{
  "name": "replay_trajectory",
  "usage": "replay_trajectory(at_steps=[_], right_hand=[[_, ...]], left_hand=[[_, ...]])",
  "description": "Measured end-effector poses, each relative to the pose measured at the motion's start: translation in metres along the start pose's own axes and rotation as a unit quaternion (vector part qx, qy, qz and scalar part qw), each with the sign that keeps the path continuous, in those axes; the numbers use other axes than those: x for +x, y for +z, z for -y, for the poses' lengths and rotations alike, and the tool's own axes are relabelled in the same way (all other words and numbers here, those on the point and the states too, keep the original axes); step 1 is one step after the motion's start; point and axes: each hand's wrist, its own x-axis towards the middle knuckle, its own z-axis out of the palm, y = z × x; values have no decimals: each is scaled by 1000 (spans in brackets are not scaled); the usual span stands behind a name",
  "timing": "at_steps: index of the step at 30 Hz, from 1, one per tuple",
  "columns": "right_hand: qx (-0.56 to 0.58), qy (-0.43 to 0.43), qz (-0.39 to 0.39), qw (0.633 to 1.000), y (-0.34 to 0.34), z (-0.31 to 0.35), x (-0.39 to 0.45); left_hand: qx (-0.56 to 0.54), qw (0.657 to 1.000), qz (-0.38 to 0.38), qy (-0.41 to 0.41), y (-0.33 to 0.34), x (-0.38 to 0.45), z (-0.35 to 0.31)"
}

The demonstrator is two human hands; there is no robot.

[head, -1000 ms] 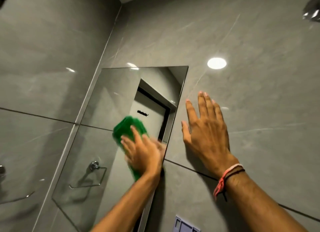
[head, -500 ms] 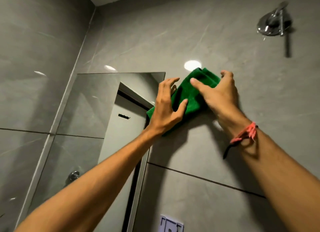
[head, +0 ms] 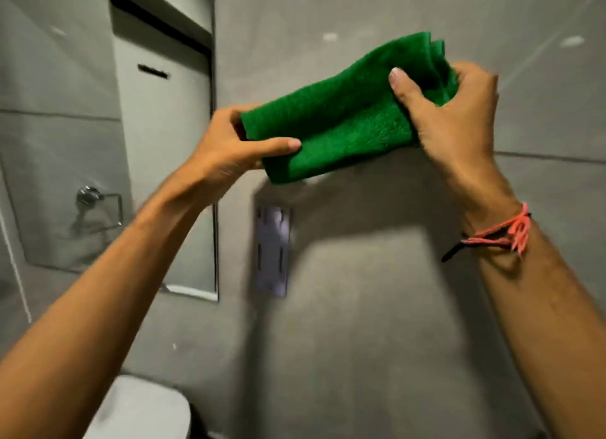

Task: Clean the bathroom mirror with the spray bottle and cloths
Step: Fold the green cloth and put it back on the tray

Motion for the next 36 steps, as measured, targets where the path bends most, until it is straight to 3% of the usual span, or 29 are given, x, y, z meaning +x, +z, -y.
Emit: replay_trajectory(at_steps=[2, 5, 9, 11, 14, 16, 17, 18, 19, 21, 25, 28, 31, 34, 36], right_hand=[[-9, 30, 7, 999, -22, -27, -44], [-1, 111, 30, 993, -54, -63, -123], [31, 308, 89, 947, -104, -113, -254], [64, 453, 107, 883, -131, -139, -328], [110, 656, 136, 734, -160, -161, -436], [123, 746, 119, 643, -177, -164, -495], [102, 772, 126, 615, -179, -173, -514], [82, 814, 129, 560, -191, -200, -568], [62, 837, 131, 527, -193, -208, -587], [54, 854, 124, 503, -186, -210, -605], [8, 839, 140, 525, -163, -235, -626], [-24, 787, 216, 578, -134, -238, -625], [-88, 740, 297, 597, -131, -246, -629], [-201, 643, 391, 626, -138, -242, -624], [-308, 521, 471, 642, -139, -237, -608]], left_hand=[[-73, 996, -12, -59, 22, -39, 21], [-94, 984, -21, -149, 59, -105, 58], [-105, 949, -27, -297, 106, -211, 119], [-104, 918, -28, -381, 124, -269, 152], [-103, 847, 1, -521, 145, -353, 192], [-94, 794, 31, -600, 150, -406, 208], [-77, 773, 63, -627, 153, -422, 219], [-79, 721, 86, -683, 173, -466, 255], [-63, 701, 100, -703, 176, -485, 268], [-19, 695, 83, -714, 175, -507, 279], [27, 724, 69, -686, 188, -520, 306], [90, 739, 21, -668, 173, -521, 298], [128, 734, 26, -666, 178, -525, 306], [158, 735, 37, -658, 175, -521, 305], [186, 750, 50, -633, 170, -517, 306]])
